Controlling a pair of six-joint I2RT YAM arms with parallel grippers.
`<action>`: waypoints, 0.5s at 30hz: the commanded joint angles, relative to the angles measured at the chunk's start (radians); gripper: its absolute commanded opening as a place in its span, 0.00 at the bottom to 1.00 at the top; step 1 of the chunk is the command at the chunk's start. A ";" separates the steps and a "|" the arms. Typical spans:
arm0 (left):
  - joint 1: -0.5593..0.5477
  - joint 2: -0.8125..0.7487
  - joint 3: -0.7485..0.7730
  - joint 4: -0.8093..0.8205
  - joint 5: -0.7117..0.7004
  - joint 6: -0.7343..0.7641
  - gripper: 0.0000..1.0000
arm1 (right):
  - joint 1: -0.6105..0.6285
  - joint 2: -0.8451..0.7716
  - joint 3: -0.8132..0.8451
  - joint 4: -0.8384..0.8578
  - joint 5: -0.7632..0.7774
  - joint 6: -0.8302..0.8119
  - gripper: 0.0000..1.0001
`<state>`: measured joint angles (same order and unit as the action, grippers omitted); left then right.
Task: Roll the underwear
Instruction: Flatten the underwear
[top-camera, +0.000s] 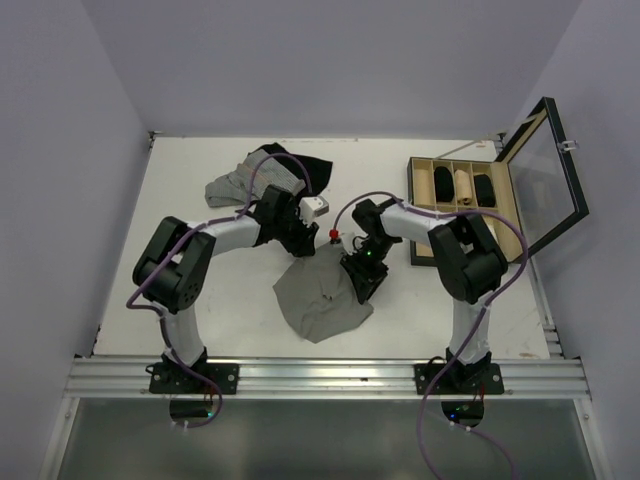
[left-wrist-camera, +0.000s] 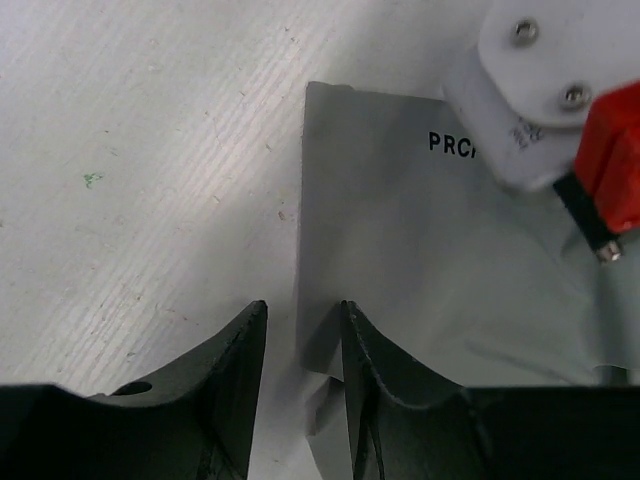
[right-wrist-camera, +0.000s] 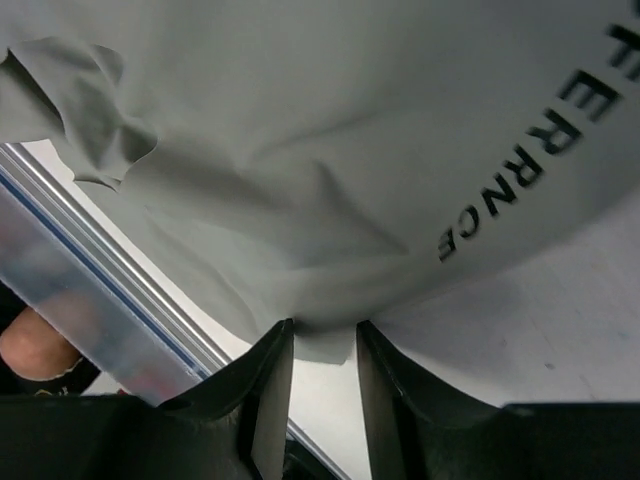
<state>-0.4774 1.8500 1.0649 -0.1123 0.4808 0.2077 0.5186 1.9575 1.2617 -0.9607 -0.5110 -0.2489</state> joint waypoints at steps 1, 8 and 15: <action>0.011 0.035 0.012 0.051 0.067 -0.033 0.39 | 0.021 0.038 0.010 -0.044 -0.008 -0.043 0.35; 0.029 -0.011 -0.043 0.048 0.147 -0.016 0.09 | 0.015 0.098 0.105 0.005 0.054 -0.015 0.12; 0.166 -0.123 -0.078 0.017 0.212 -0.004 0.00 | -0.028 0.187 0.338 -0.036 0.085 -0.062 0.00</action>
<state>-0.3931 1.8168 0.9947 -0.1040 0.6300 0.1947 0.5190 2.1174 1.4967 -0.9989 -0.4648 -0.2687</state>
